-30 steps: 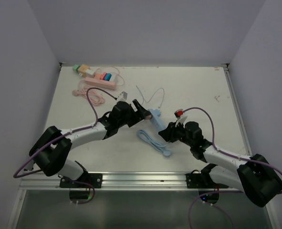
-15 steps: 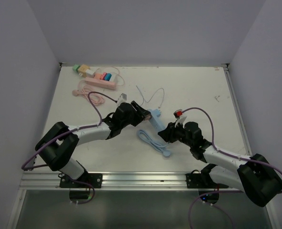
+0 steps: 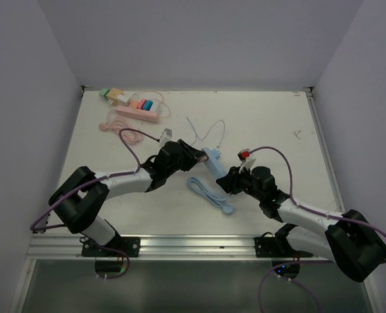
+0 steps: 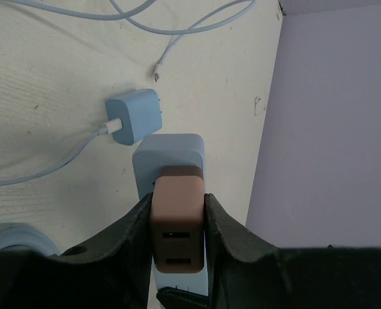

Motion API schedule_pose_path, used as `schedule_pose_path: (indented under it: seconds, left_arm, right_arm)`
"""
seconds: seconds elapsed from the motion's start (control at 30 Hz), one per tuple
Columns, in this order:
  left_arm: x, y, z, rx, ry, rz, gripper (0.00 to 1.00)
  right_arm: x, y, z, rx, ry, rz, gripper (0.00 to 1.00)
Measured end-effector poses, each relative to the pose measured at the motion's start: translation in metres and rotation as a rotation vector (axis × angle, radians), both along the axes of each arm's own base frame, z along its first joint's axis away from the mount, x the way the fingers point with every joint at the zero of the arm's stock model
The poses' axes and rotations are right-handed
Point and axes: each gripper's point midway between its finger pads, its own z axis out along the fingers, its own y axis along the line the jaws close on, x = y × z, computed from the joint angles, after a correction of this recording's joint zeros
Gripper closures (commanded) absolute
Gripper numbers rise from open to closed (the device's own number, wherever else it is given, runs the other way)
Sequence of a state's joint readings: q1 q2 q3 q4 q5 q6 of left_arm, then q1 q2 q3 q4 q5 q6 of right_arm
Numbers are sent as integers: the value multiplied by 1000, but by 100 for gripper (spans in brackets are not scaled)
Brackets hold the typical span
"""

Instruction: Pull the plug off the socket

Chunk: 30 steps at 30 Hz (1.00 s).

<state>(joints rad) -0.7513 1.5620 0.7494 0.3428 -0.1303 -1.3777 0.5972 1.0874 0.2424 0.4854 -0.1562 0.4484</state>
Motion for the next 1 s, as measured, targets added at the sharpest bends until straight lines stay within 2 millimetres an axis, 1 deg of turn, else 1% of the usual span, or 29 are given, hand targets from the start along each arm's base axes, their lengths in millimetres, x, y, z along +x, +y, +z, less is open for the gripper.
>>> schedule_pose_path:
  seconds: [0.23,0.53,0.7,0.87,1.0]
  left_arm:
    - [0,8,2,-29,-11,48,100]
    - [1,11,8,-38,-33,79,100]
    - [-2,13,16,-39,-48,75,100]
    - [-5,17,32,-42,-77,68,100]
    - [-9,20,36,-42,-84,61,100]
  right_arm:
    - [4,4,1,-6,20,-21,100]
    - [10,4,4,-2,54,-57,100]
    - [10,4,7,4,50,-59,100]
    - [13,6,15,18,32,-59,100]
    - [13,6,17,22,27,-58,100]
